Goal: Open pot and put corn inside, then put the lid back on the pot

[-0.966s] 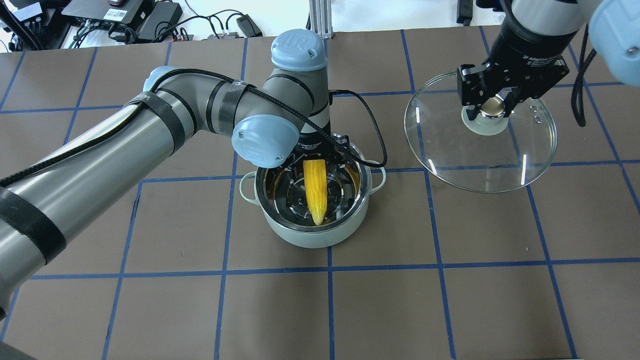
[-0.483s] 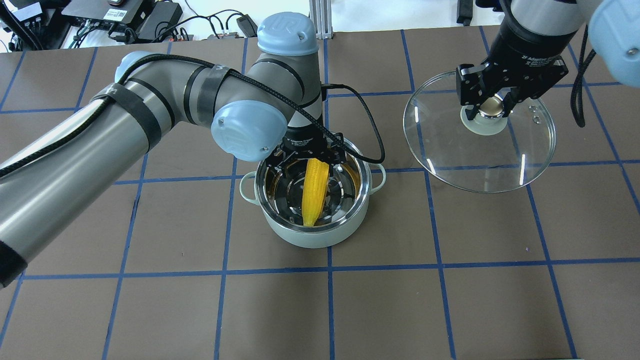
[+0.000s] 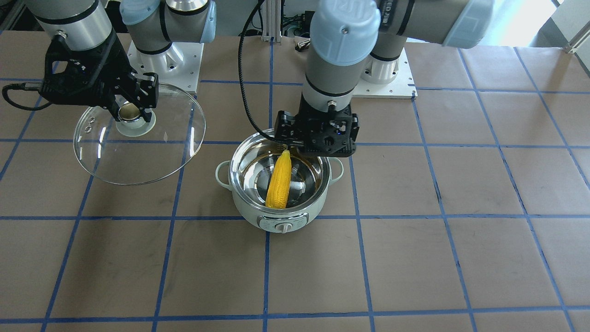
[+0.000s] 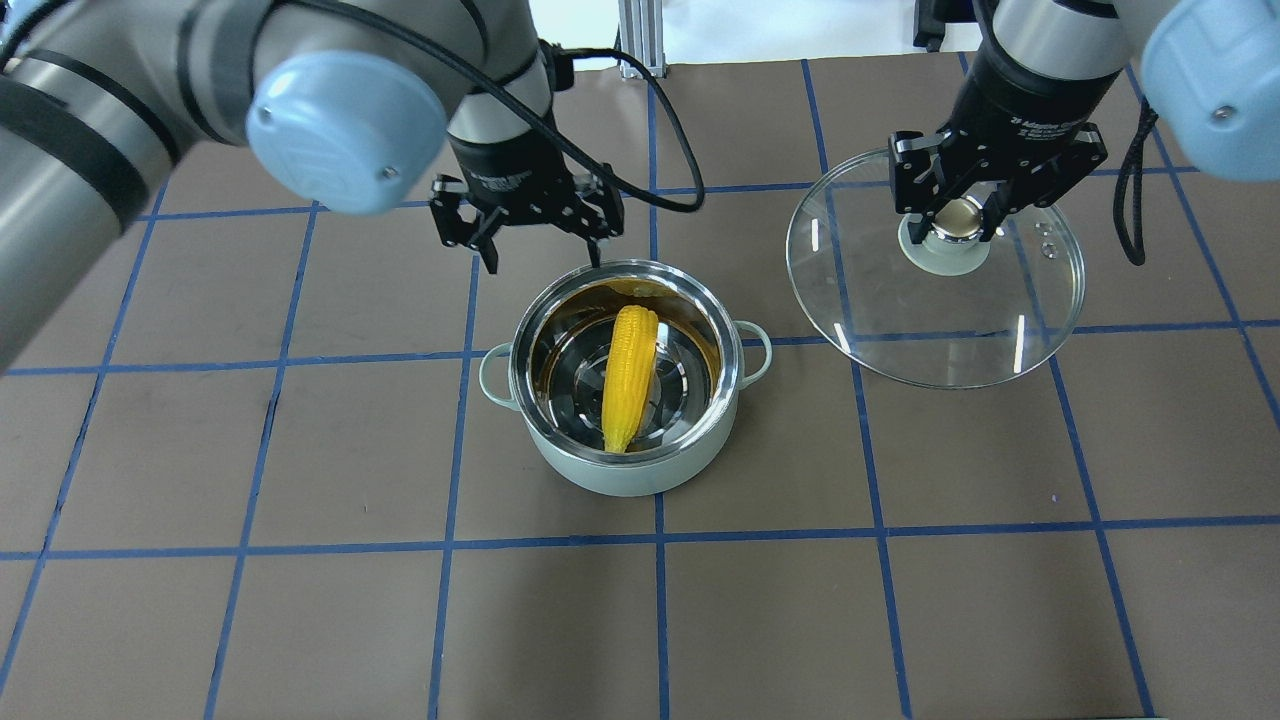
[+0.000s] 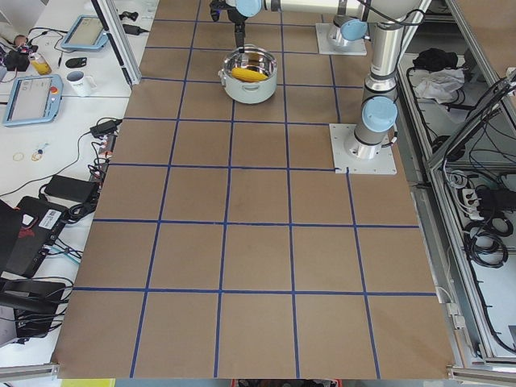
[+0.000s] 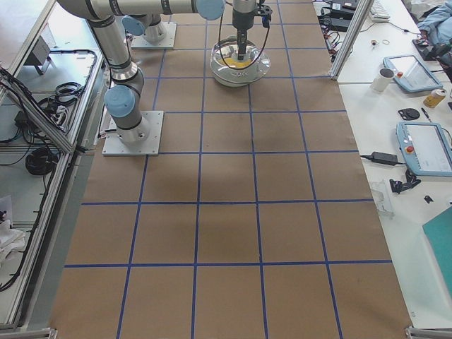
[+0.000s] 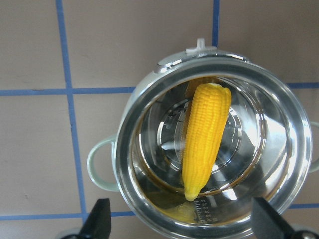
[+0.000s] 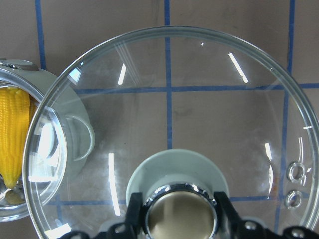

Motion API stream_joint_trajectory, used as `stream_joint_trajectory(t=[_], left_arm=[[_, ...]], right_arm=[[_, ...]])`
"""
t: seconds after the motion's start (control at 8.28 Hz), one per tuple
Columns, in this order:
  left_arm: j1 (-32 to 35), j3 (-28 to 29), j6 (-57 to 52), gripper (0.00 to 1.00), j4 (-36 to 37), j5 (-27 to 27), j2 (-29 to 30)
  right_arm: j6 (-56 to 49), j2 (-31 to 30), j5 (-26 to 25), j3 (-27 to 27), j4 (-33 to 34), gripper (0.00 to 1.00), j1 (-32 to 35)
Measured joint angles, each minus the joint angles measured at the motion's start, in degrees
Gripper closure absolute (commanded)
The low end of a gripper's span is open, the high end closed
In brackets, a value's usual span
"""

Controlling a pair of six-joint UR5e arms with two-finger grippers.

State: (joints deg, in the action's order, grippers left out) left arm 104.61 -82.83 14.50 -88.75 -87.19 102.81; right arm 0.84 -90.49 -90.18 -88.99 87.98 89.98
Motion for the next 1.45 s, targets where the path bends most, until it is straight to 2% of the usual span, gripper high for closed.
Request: stream_joint_trajectory(t=[0.36,0.85,1.09,1.45], left_arm=[[-9.2,5.8,-8.8,0.0,-3.8,-2.8,-1.4],[-18.5,6.9,-14.9,0.0,-4.4,-2.8,-2.7],[-20.1,6.9,-15.7,0.0,-4.5,-3.1,-5.1],[-20.0,6.4,-15.5,0.0,-4.4,-3.2,-7.5]], right_arm=[[8.9,2.9,-0.1,0.2,4.8,0.66,7.5],[24.7,10.5,0.0,0.9,13.5,0.66,20.4],[29.0,13.9,0.0,2.5,15.3,0.66,24.1],[31.5,16.7,0.1,3.4,16.2,0.66,26.0]])
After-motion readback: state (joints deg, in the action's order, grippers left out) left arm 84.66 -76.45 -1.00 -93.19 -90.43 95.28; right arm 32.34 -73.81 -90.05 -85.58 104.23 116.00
